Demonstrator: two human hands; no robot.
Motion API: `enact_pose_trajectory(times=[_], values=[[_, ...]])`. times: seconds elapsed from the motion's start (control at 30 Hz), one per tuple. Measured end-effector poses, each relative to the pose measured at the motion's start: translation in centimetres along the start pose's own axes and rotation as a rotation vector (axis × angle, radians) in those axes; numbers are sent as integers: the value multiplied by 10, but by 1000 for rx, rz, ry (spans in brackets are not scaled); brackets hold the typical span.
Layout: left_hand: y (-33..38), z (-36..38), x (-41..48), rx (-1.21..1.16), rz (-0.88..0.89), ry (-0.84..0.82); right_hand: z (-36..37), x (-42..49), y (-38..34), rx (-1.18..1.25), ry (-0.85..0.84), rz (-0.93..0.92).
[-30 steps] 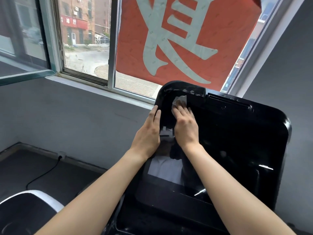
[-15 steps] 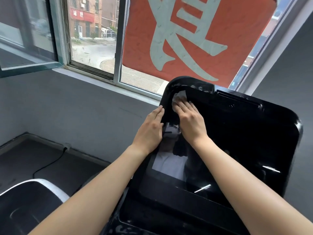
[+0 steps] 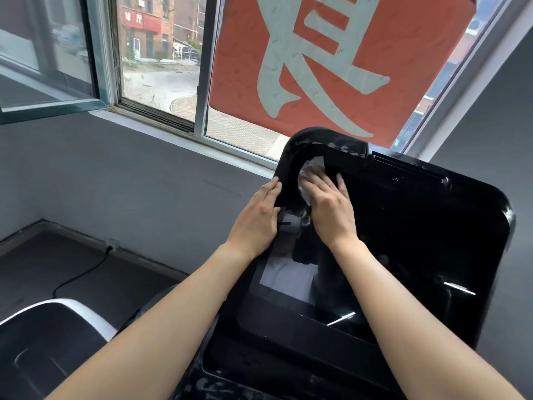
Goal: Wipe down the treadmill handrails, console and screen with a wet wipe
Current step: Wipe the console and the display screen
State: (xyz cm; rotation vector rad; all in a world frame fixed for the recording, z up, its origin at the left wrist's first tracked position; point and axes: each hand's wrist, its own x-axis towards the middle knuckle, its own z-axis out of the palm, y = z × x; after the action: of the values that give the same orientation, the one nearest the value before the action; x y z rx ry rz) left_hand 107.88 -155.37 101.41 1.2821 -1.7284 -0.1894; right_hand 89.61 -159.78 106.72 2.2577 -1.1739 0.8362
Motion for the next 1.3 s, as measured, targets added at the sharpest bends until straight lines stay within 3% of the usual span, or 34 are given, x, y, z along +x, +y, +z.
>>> enact_pose_trajectory(times=[0.1, 0.3, 0.47, 0.53, 0.7, 0.8, 1.03, 1.3], values=[[0, 0, -1, -2, 7, -7, 12, -8, -16, 38, 73, 114], [-1, 5, -2, -6, 1, 14, 13, -18, -10, -9, -16, -165], [1, 8, -3, -1, -5, 26, 6, -13, 2, 29, 87, 121], [1, 8, -3, 2, 2, 32, 12, -17, -6, 35, 110, 137], [2, 10, -3, -3, -9, 43, 20, -30, -18, -14, -20, -173], [3, 10, -3, 1, -6, 46, 10, -28, -10, -61, -73, -261], [3, 11, -4, 1, -6, 48, 2, -26, -8, -12, 69, 148], [7, 10, -4, 0, -26, 49, 10, -38, -19, -67, -104, -243]])
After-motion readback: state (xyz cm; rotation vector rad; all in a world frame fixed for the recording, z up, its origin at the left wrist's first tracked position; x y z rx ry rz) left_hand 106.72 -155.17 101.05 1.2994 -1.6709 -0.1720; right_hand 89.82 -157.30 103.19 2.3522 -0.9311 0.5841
